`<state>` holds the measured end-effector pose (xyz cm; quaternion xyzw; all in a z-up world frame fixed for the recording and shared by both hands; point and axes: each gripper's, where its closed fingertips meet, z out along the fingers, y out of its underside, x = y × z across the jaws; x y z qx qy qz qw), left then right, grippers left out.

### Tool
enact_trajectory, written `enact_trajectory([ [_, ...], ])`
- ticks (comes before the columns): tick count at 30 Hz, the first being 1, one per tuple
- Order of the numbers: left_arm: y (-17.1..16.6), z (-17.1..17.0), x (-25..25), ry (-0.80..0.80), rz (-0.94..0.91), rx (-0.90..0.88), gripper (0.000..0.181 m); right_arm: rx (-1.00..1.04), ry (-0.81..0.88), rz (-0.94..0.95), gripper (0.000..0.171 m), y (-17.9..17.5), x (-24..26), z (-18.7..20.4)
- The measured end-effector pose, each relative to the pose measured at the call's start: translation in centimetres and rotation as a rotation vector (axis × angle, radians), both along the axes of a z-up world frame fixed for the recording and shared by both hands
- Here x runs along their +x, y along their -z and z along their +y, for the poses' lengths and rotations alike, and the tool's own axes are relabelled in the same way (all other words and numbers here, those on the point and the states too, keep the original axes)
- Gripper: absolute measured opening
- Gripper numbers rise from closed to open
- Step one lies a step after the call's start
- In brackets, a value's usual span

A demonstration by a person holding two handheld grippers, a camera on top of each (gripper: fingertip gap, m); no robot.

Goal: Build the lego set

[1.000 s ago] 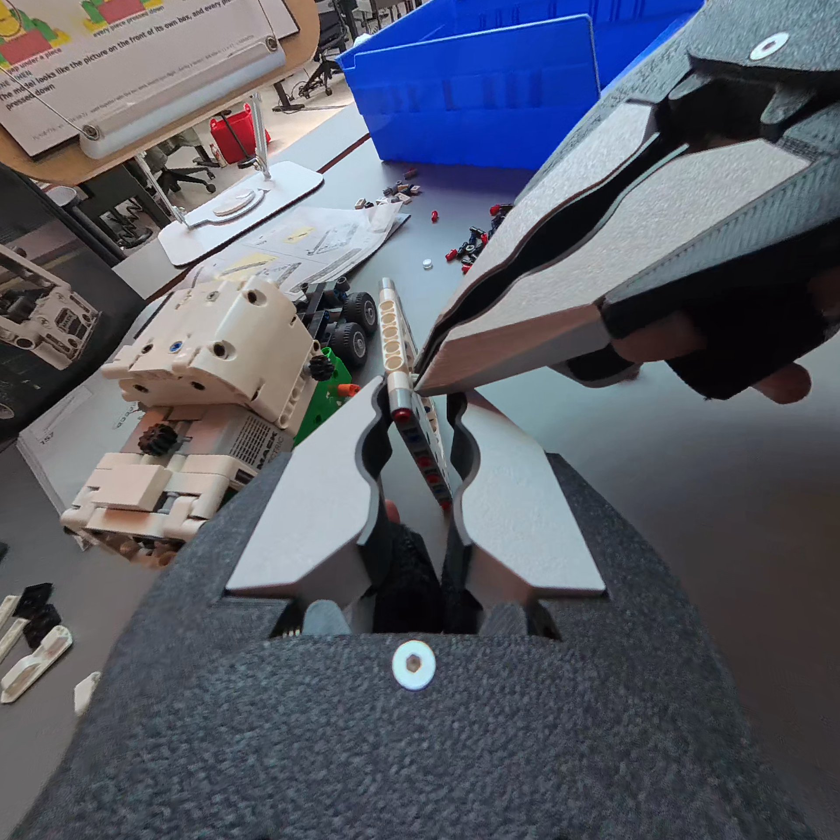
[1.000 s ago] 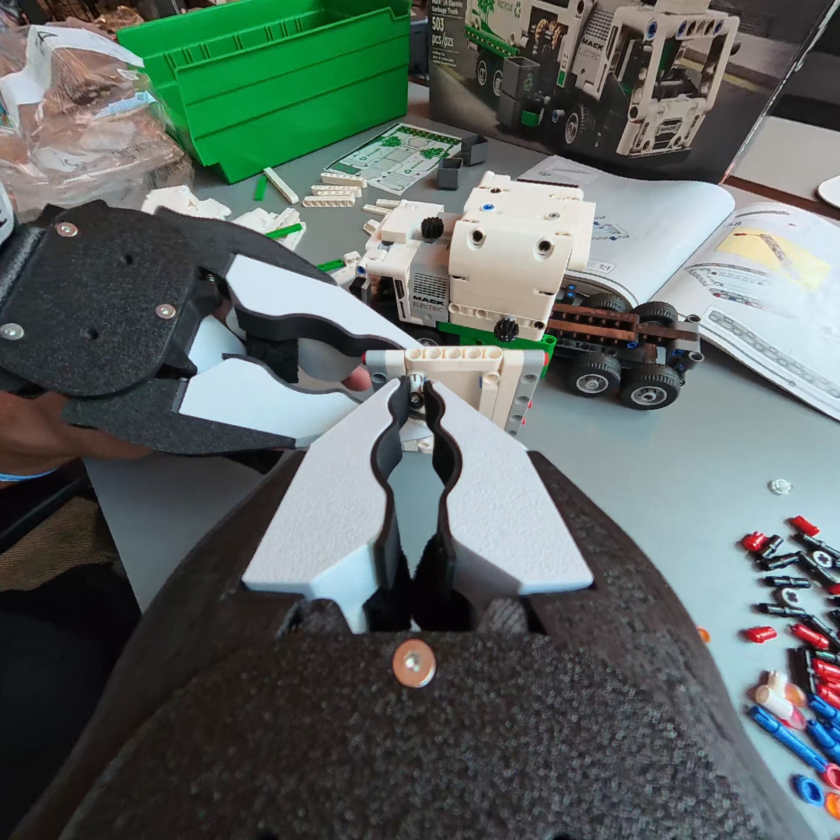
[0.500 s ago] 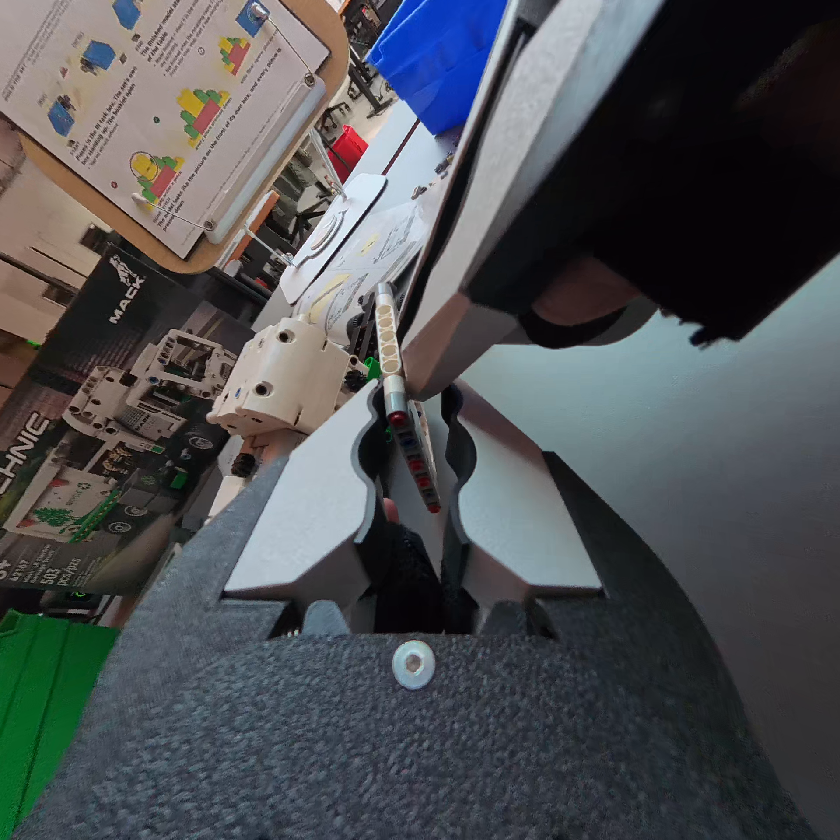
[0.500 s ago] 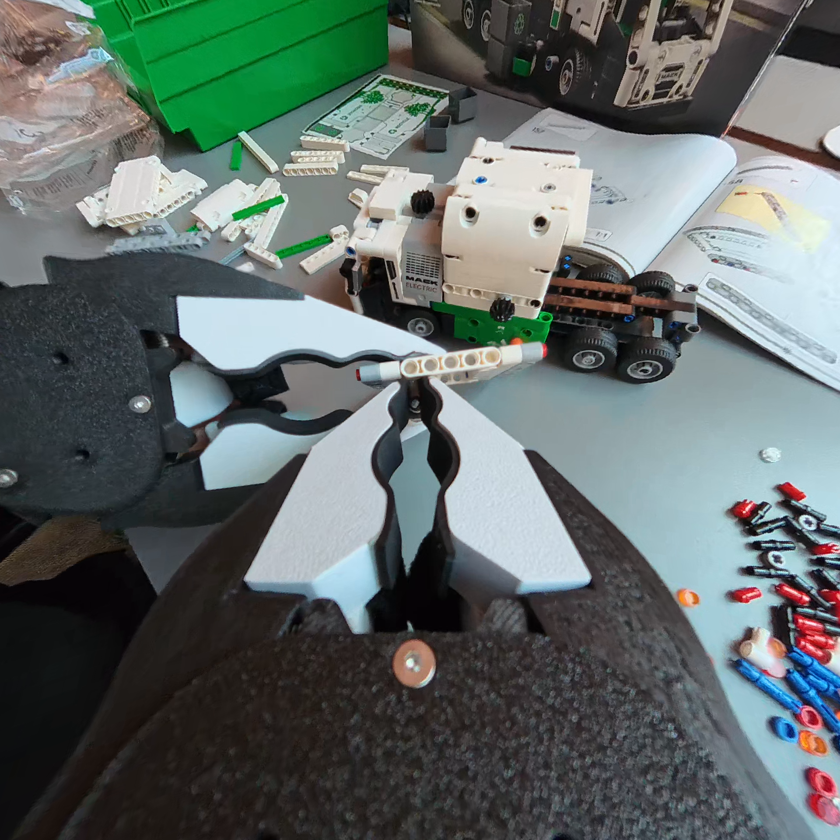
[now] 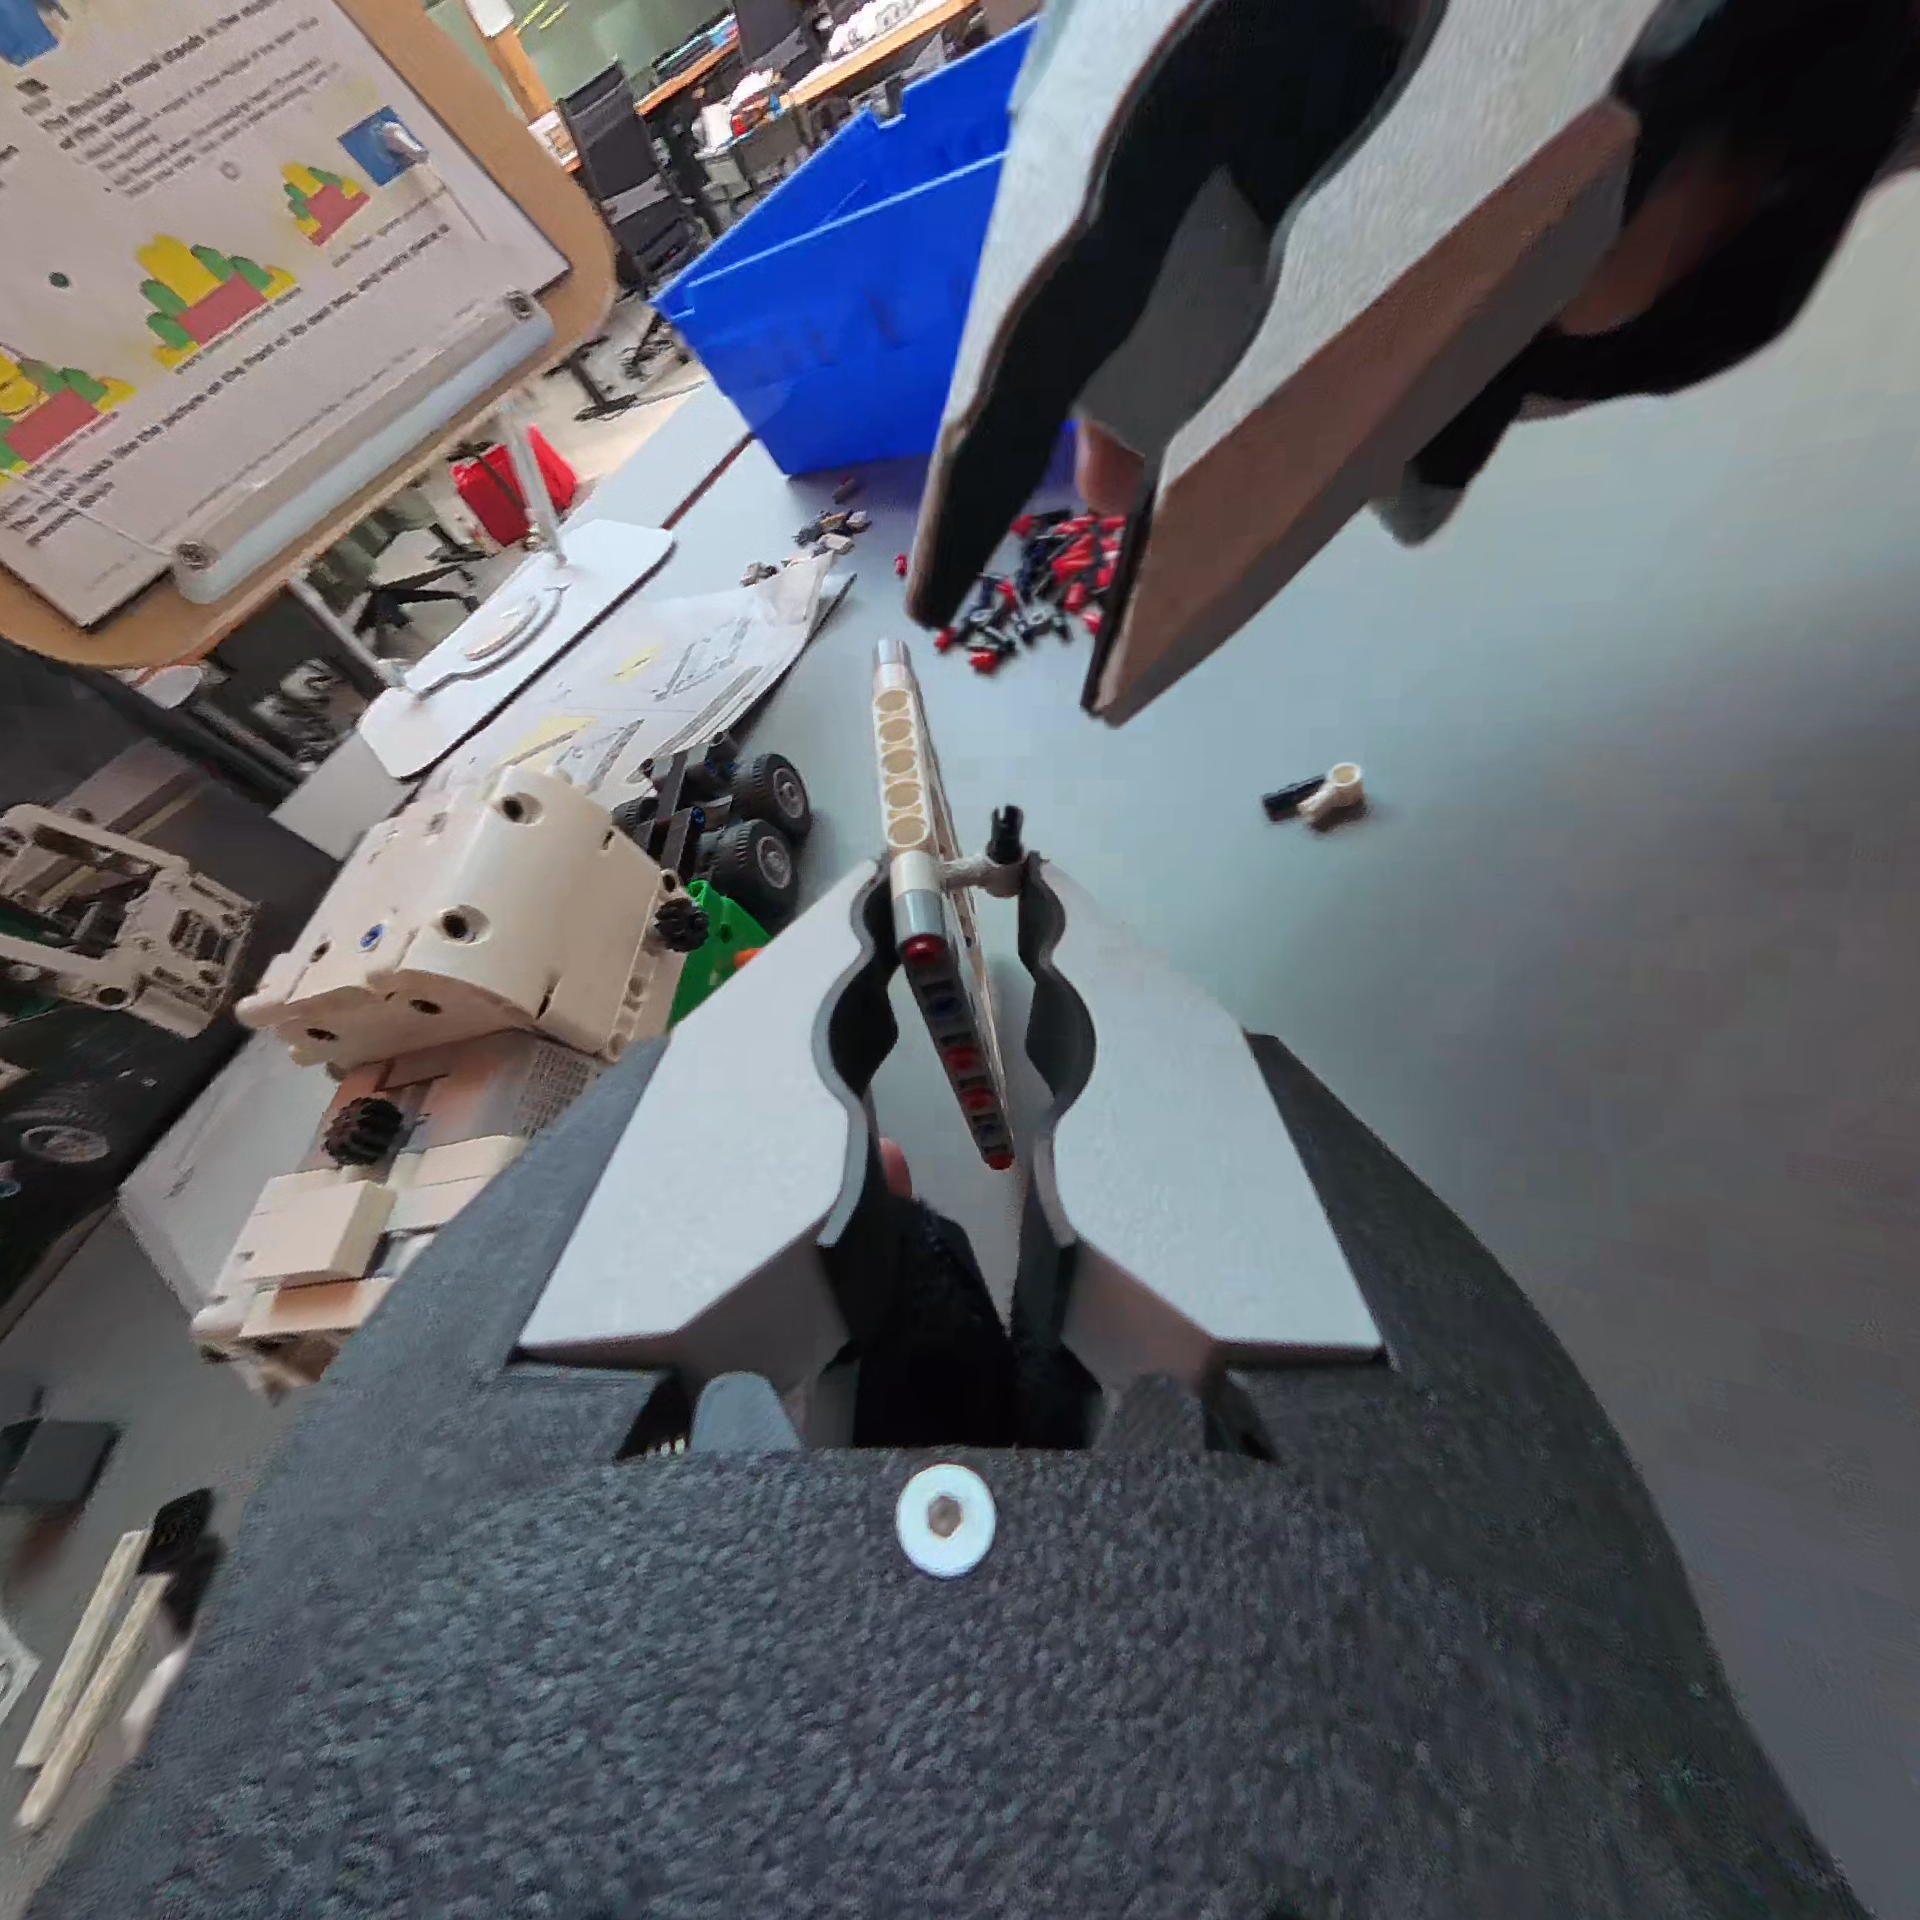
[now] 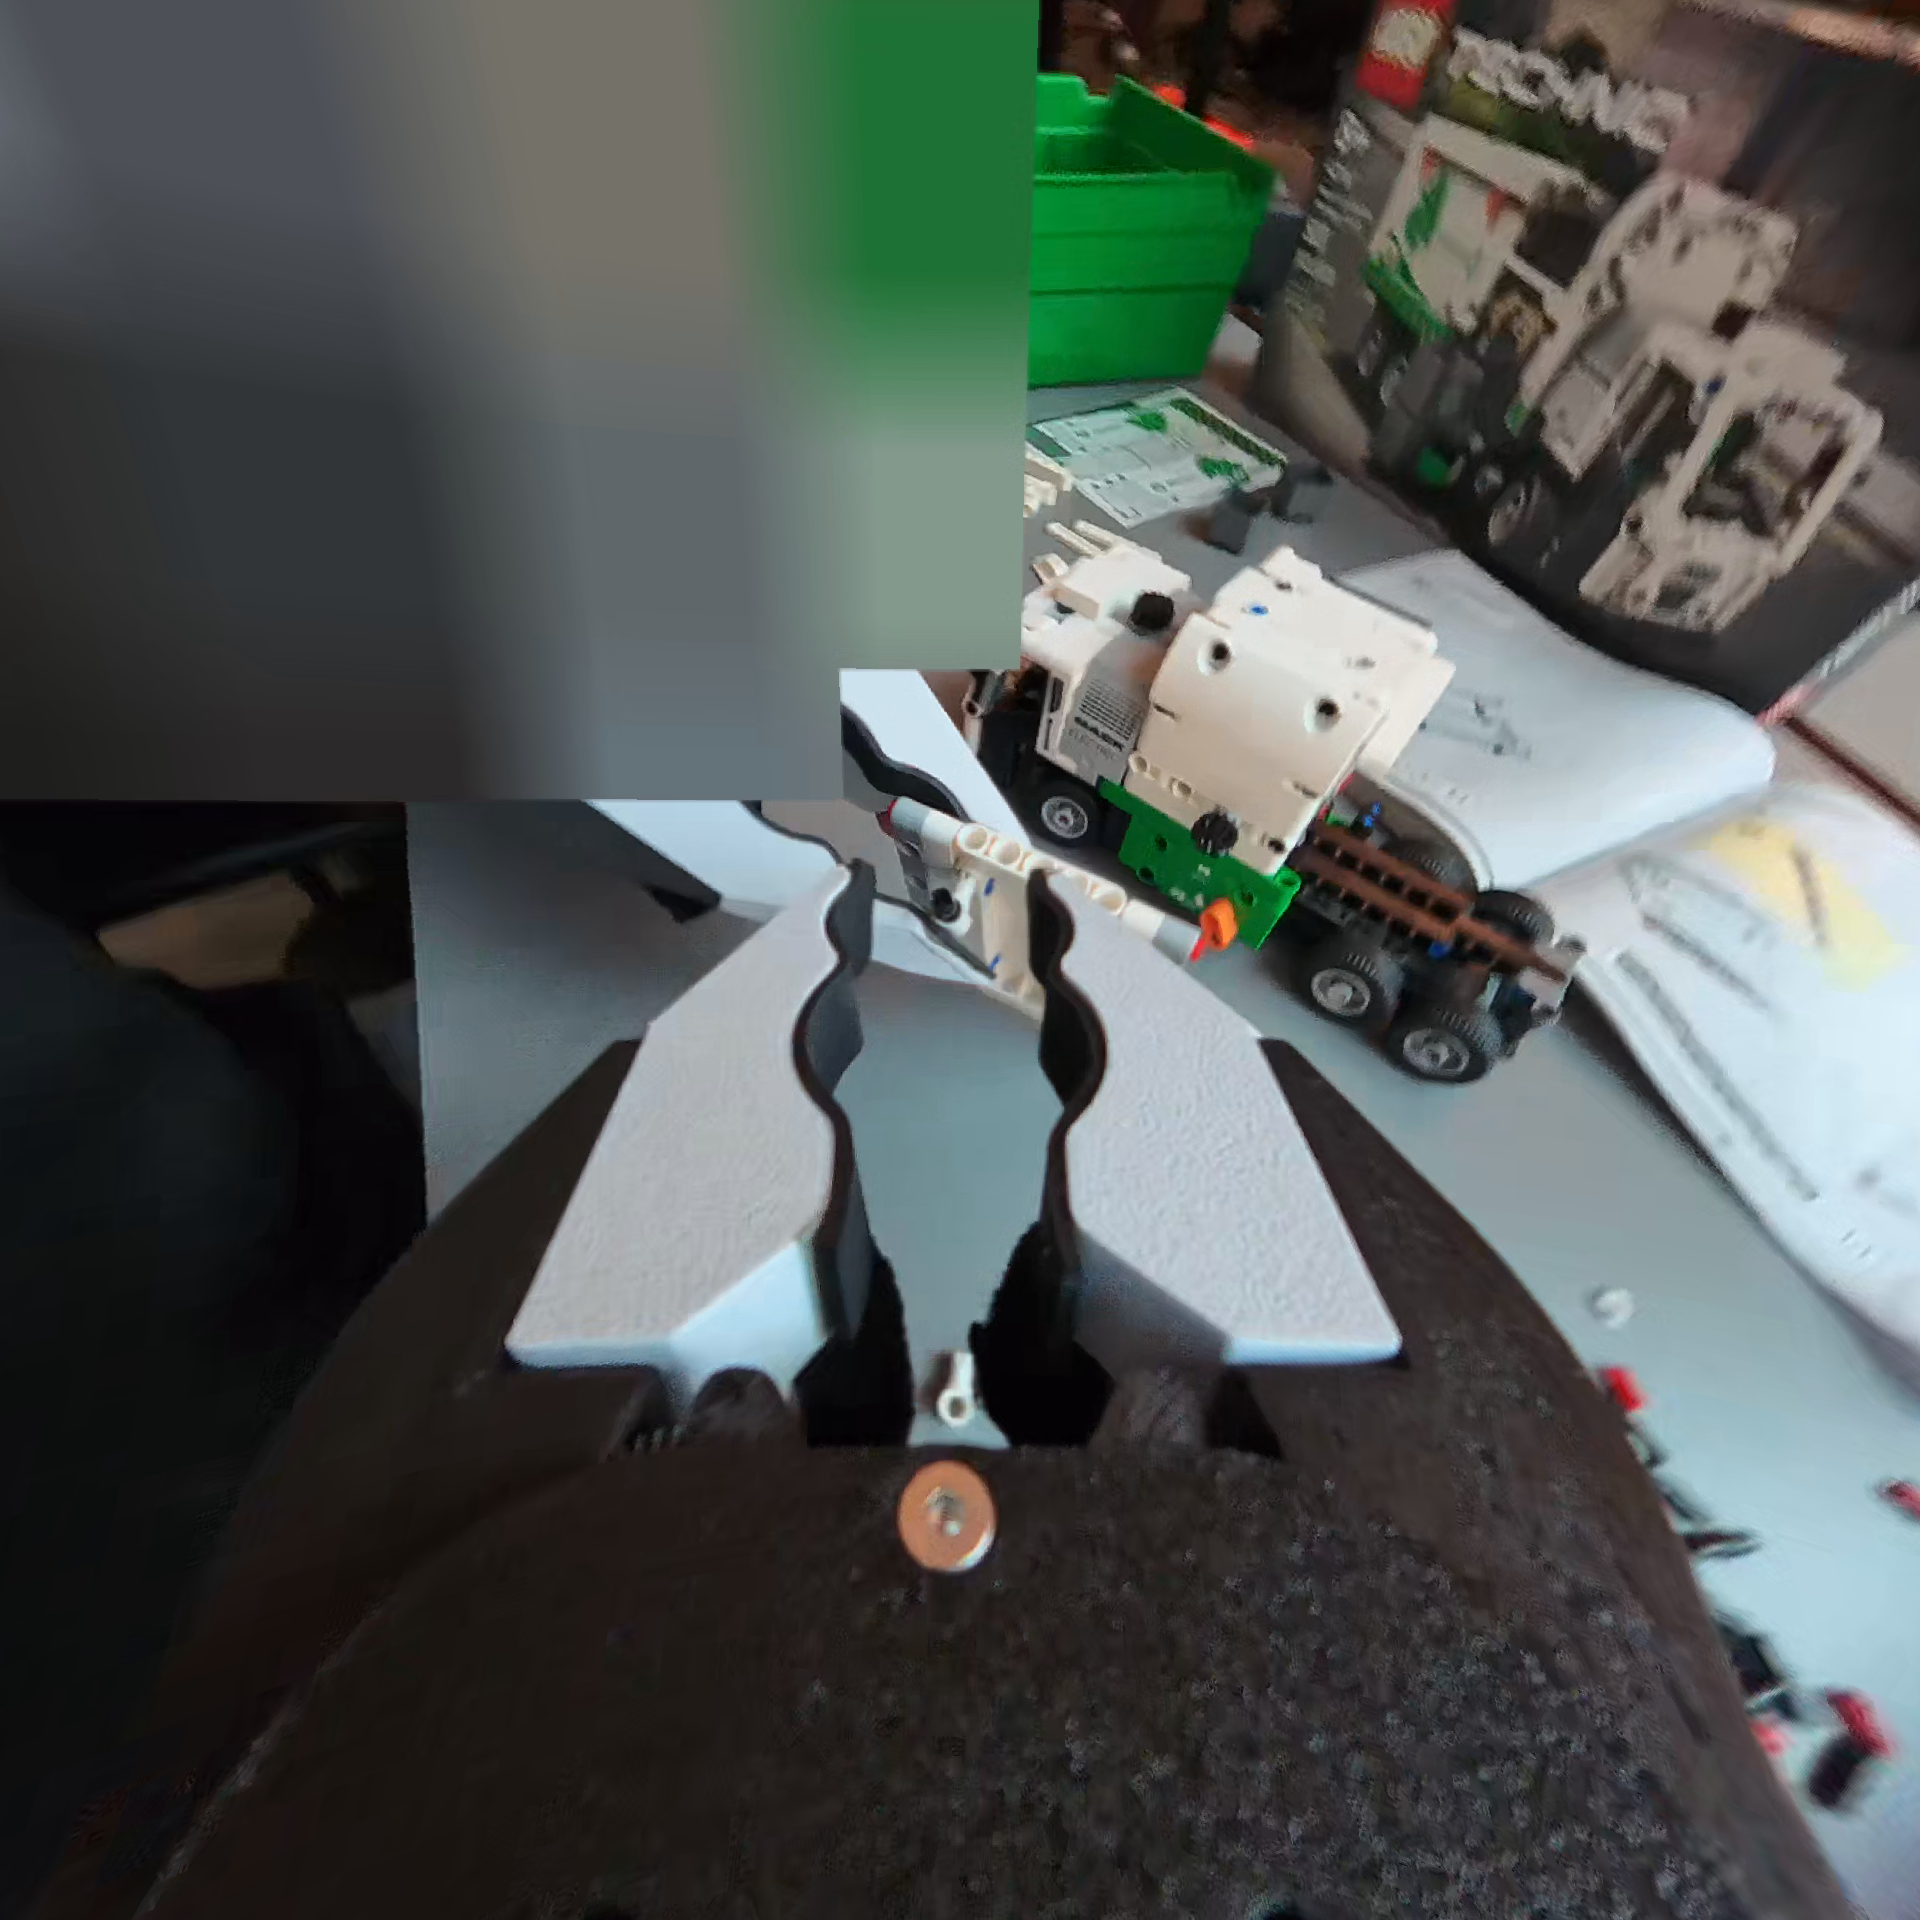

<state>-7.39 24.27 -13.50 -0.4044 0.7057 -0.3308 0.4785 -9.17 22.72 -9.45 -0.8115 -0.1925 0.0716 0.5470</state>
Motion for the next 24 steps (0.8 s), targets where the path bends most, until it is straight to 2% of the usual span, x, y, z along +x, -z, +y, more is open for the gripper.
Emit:
enact_trajectory([
  [1,0.0,-0.7,-0.3,0.054,0.014,-0.031,0.019,0.023,-0.074,-0.058,0.035,-0.4,-0.2,-0.5],
  [4,-0.4,-2.6,-1.6,0.212,0.033,-0.135,0.019,0.009,-0.302,-0.112,0.035,-0.5,-1.5,-1.7],
  [7,-0.5,-3.7,-2.5,0.295,0.075,-0.180,0.019,-0.010,-0.404,-0.153,0.033,0.4,-1.9,-1.2],
  [11,-0.1,-4.2,-3.0,0.331,0.120,-0.210,0.019,-0.067,-0.512,-0.132,0.030,1.8,-3.1,-1.2],
  [13,0.2,-4.0,-3.1,0.331,0.136,-0.217,0.019,-0.073,-0.522,-0.119,0.025,2.0,-3.2,-1.1],
  [24,0.5,-4.0,-2.9,0.349,0.198,-0.310,0.013,-0.070,-0.502,-0.022,0.018,2.4,-2.8,-0.6],
])
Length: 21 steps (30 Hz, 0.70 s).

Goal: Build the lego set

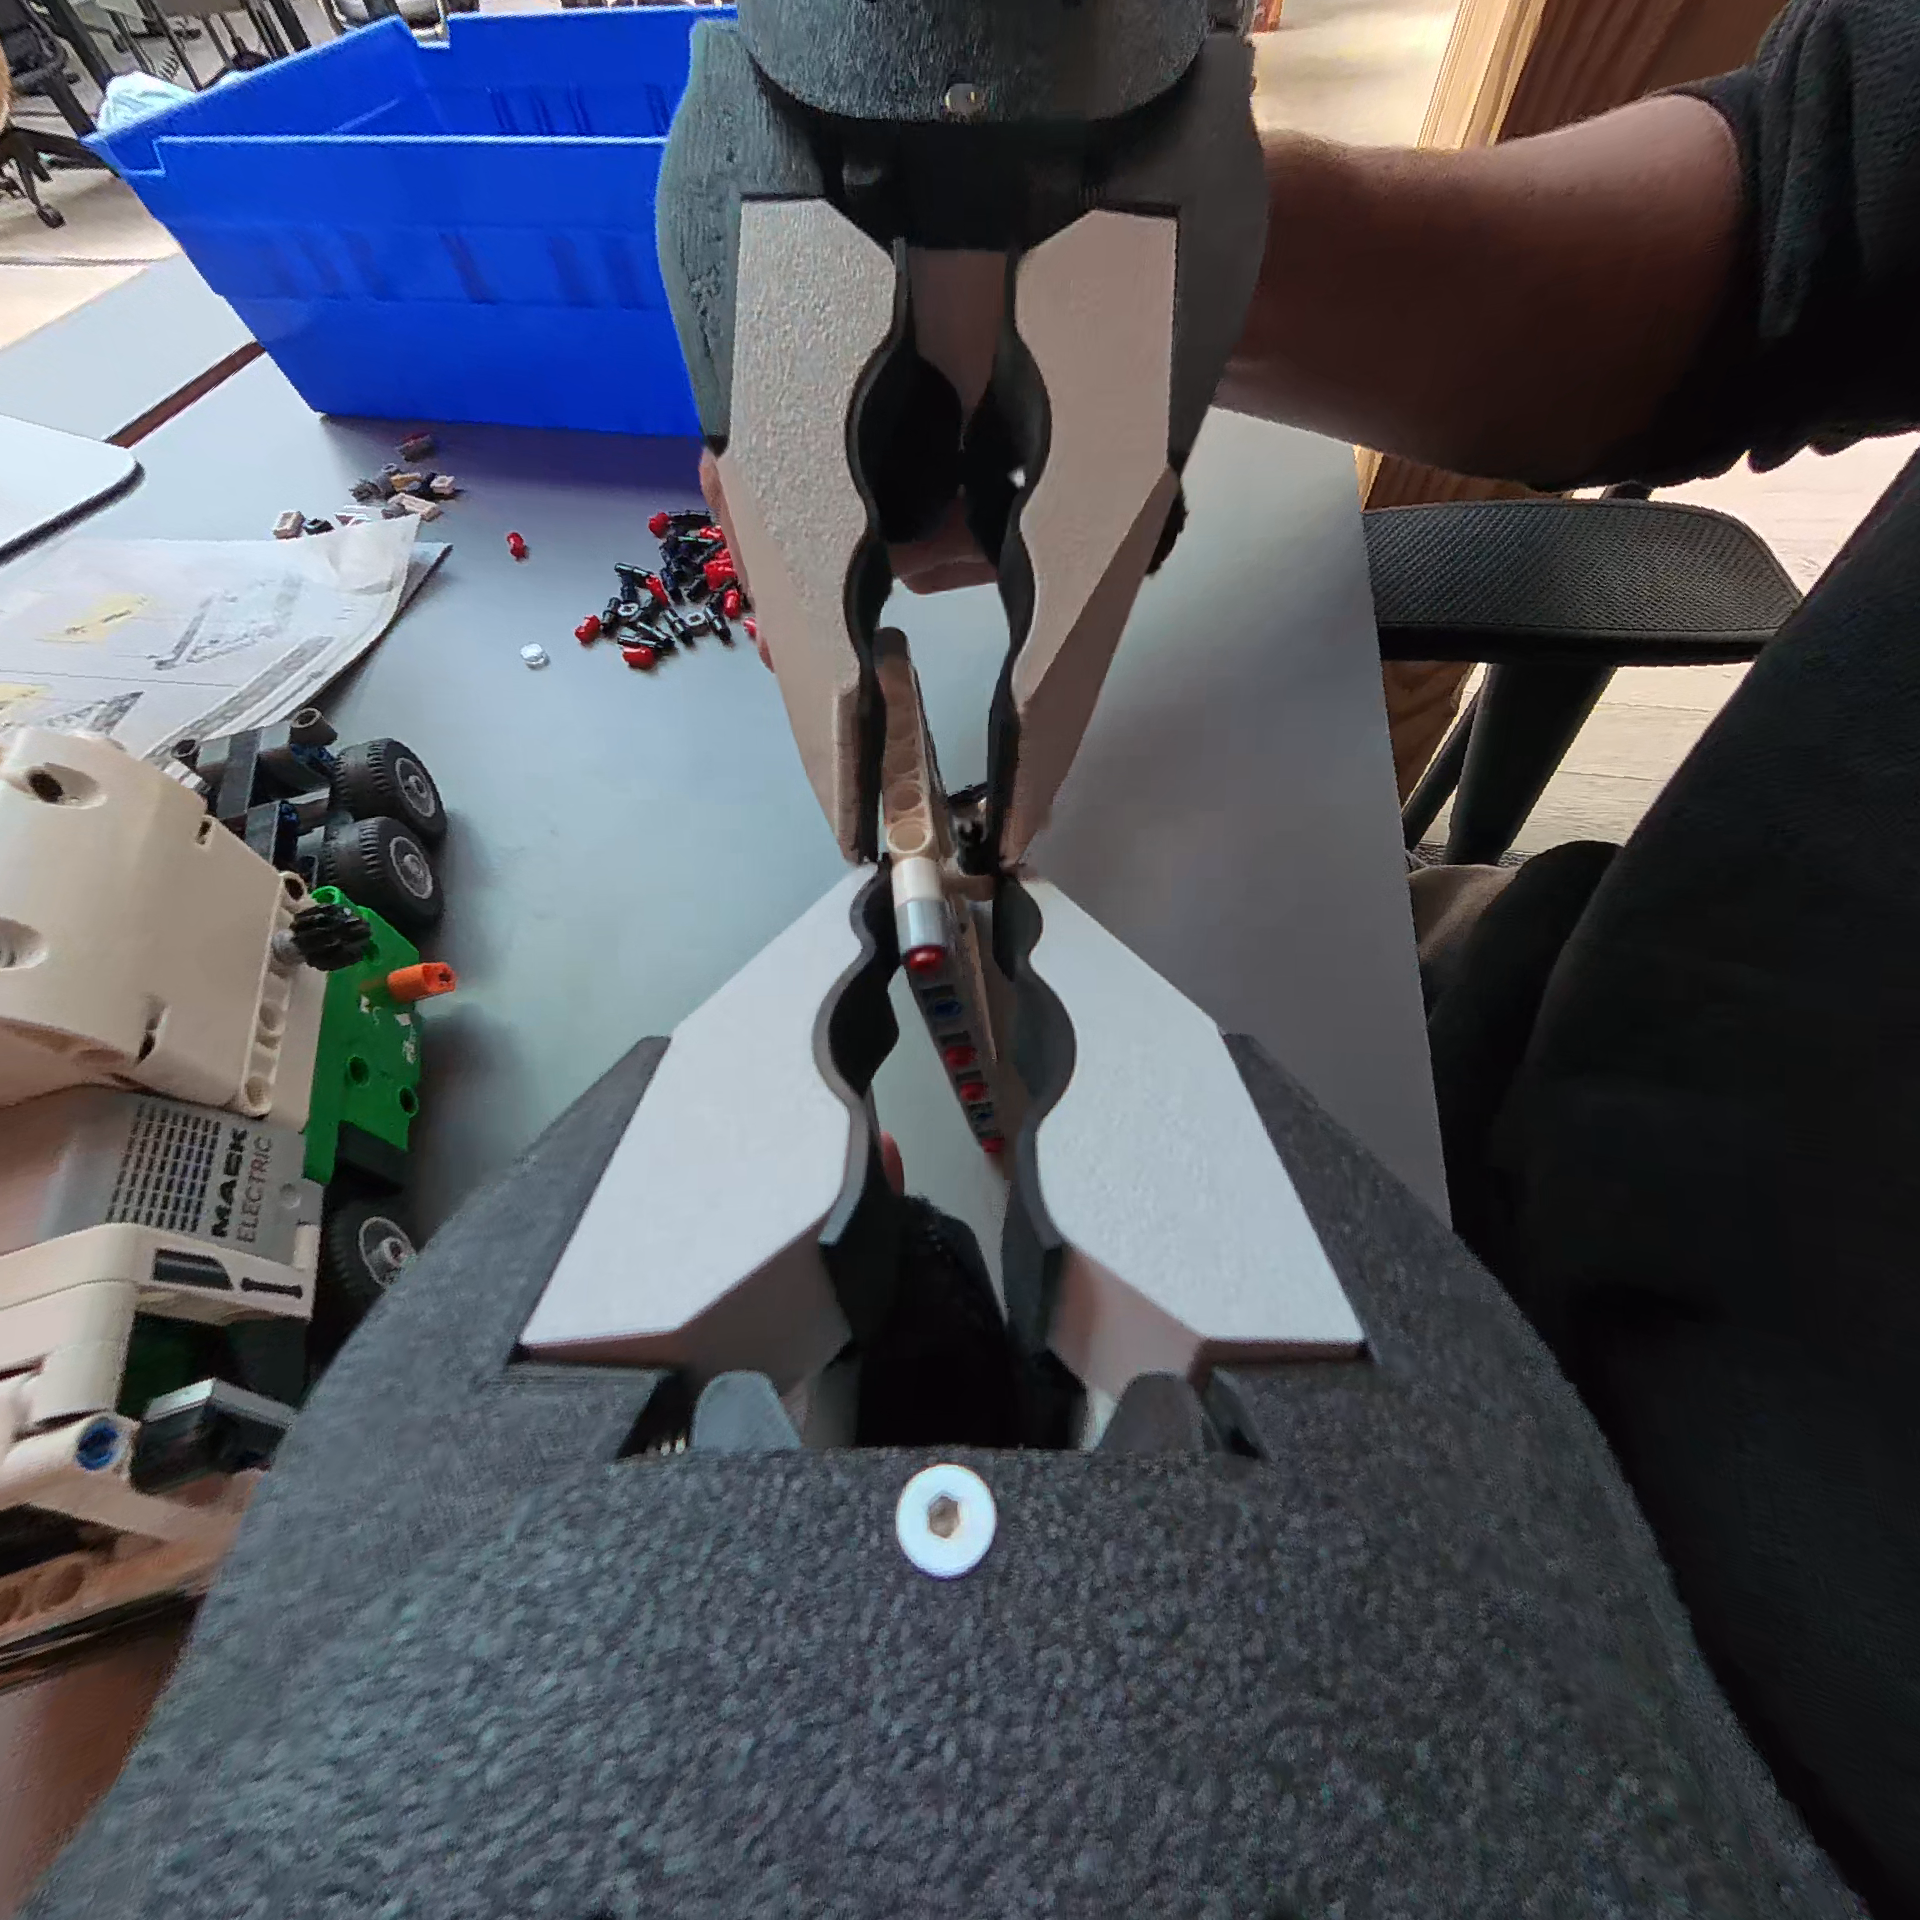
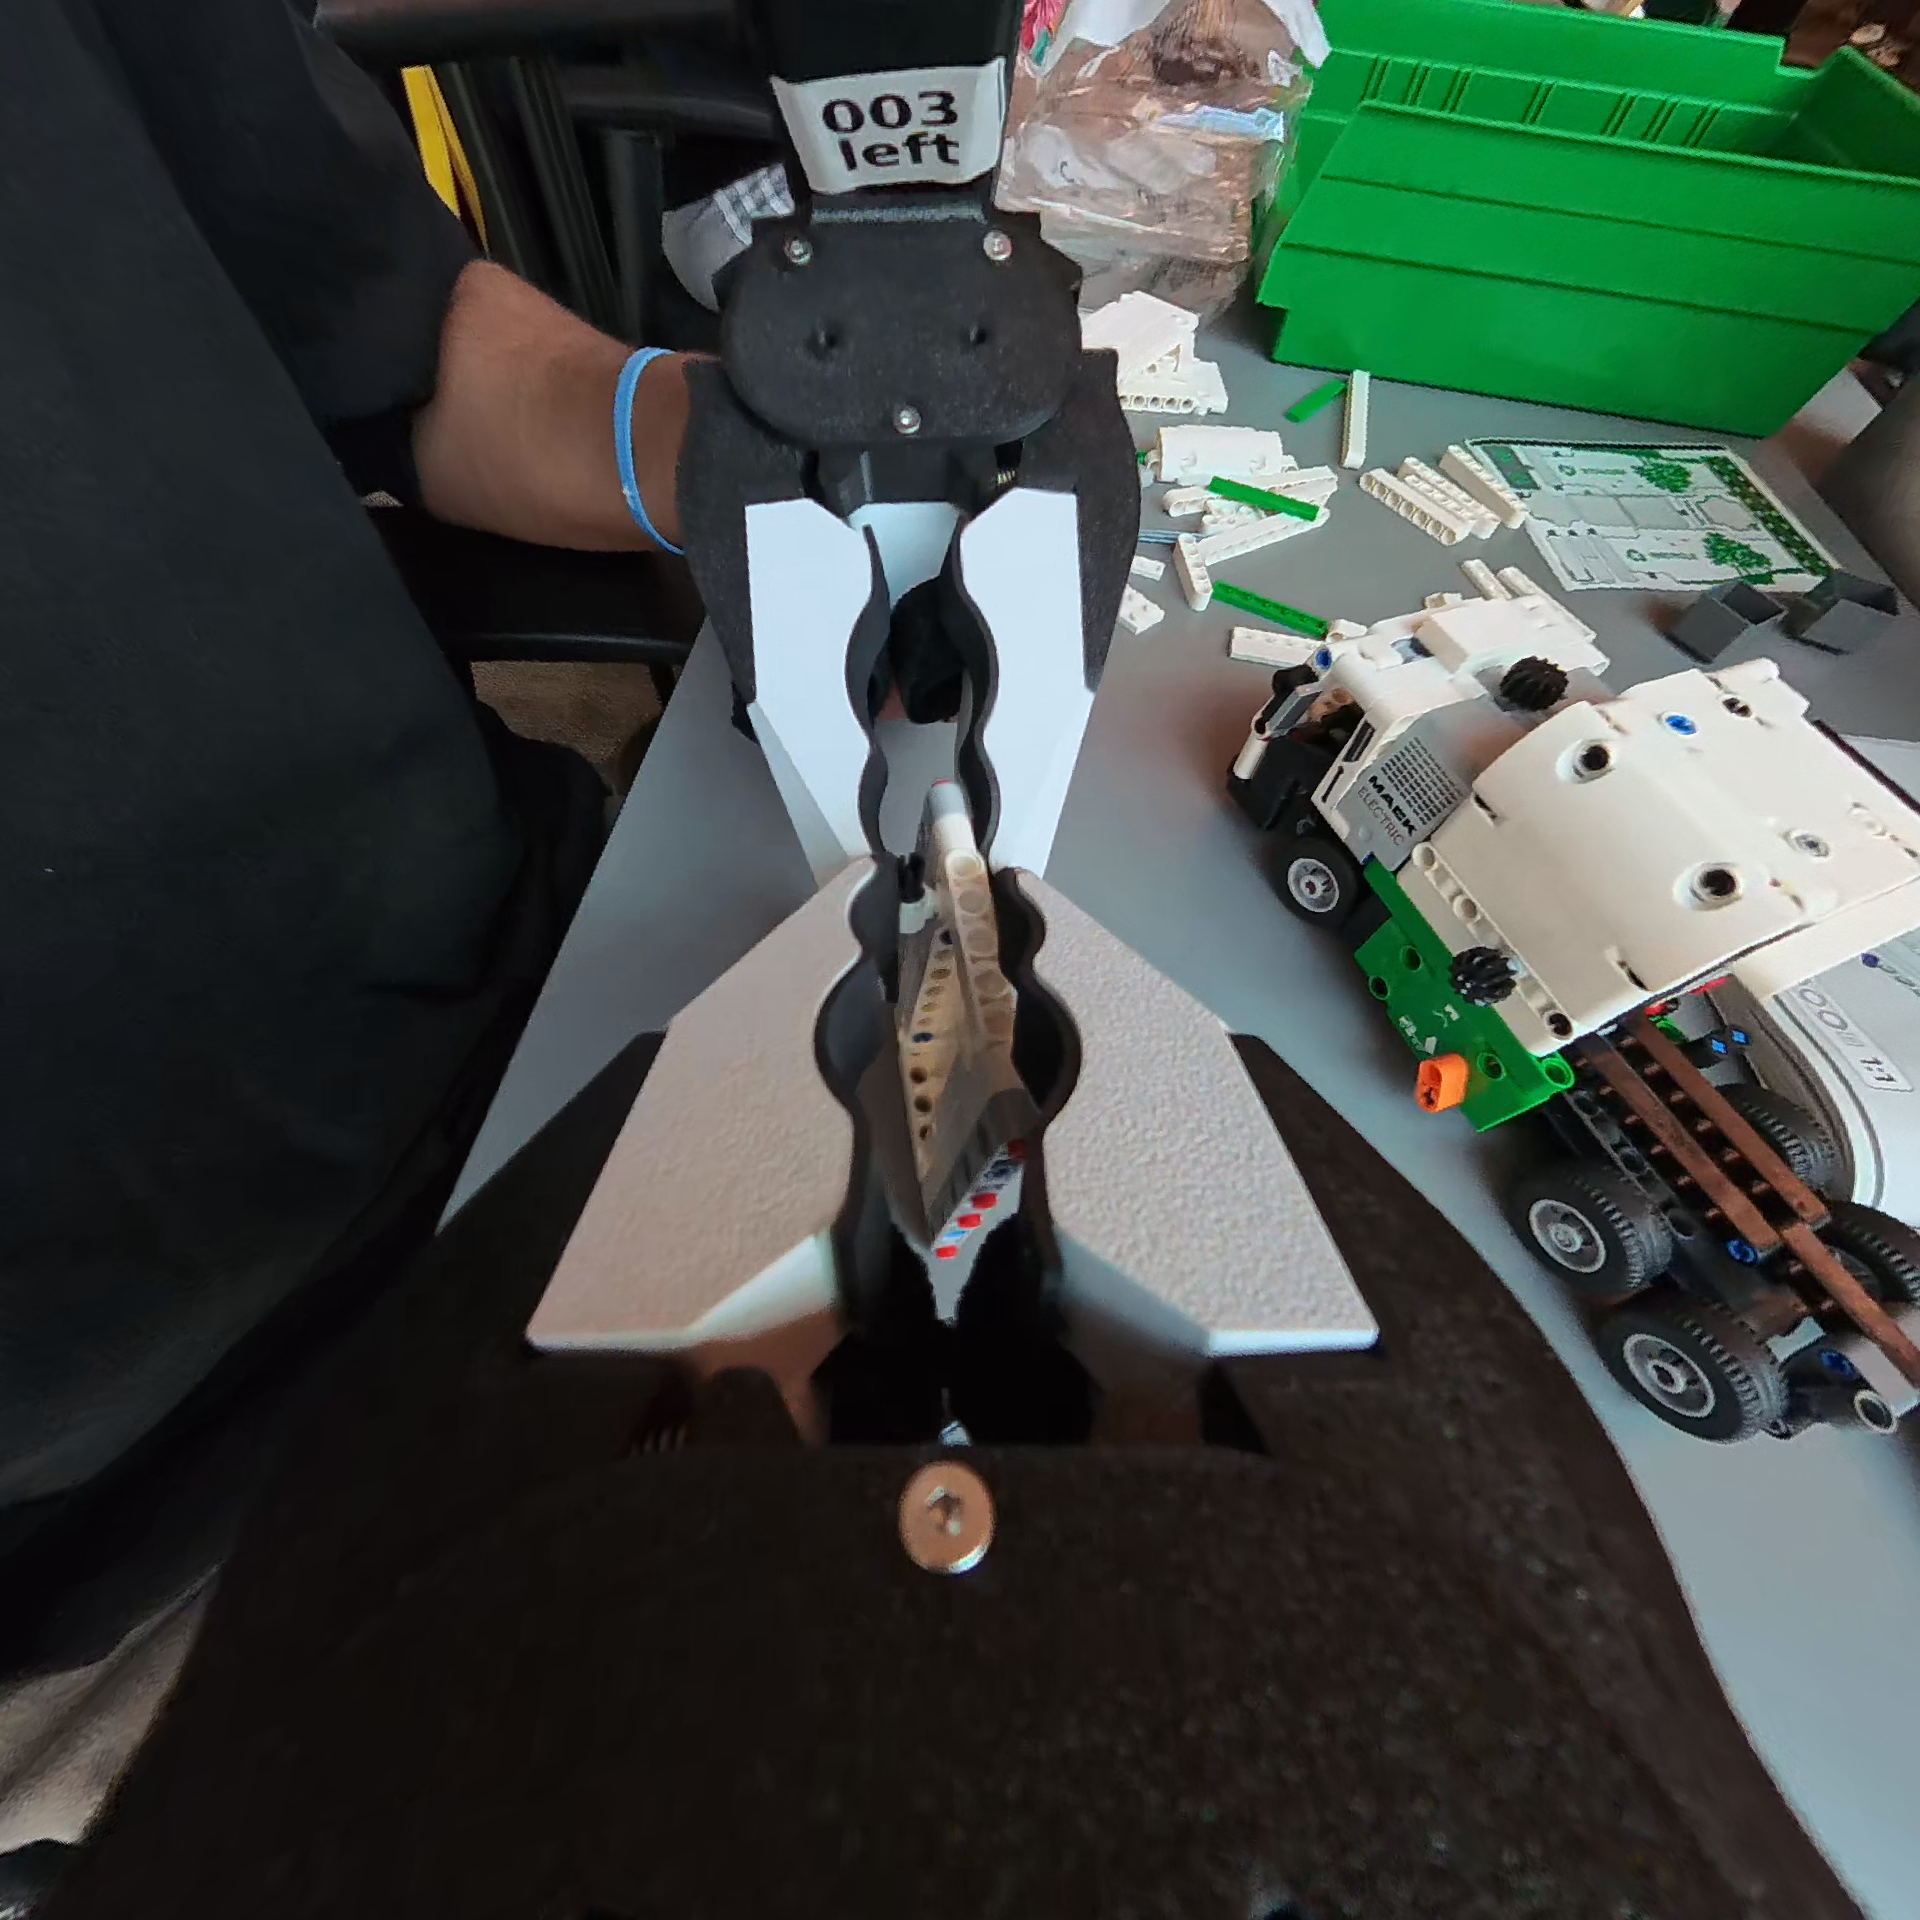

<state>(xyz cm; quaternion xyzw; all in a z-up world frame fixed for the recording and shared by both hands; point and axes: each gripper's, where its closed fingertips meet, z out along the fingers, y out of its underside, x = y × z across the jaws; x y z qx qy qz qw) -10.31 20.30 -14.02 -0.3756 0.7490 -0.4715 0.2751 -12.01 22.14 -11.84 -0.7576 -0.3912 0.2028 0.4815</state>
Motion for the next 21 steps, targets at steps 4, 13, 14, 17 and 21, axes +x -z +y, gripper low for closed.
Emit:
enact_trajectory([
  [4,0.0,0.1,0.1,-0.009,0.003,-0.009,0.013,0.003,0.011,0.005,0.016,0.0,0.1,0.2],
  [13,-0.1,0.6,0.3,-0.033,-0.023,-0.062,0.014,-0.002,0.066,0.076,0.020,-0.3,0.4,0.6],
  [14,0.0,0.8,0.3,-0.046,-0.028,-0.054,0.014,0.020,0.092,0.083,0.022,-0.7,0.5,0.8],
  [17,0.0,1.4,0.5,-0.102,-0.048,-0.025,0.014,0.098,0.201,0.068,0.022,-2.0,0.5,0.7],
  [21,0.2,2.7,1.1,-0.226,-0.059,0.024,0.013,0.106,0.510,-0.027,0.020,-0.6,1.7,0.9],
])
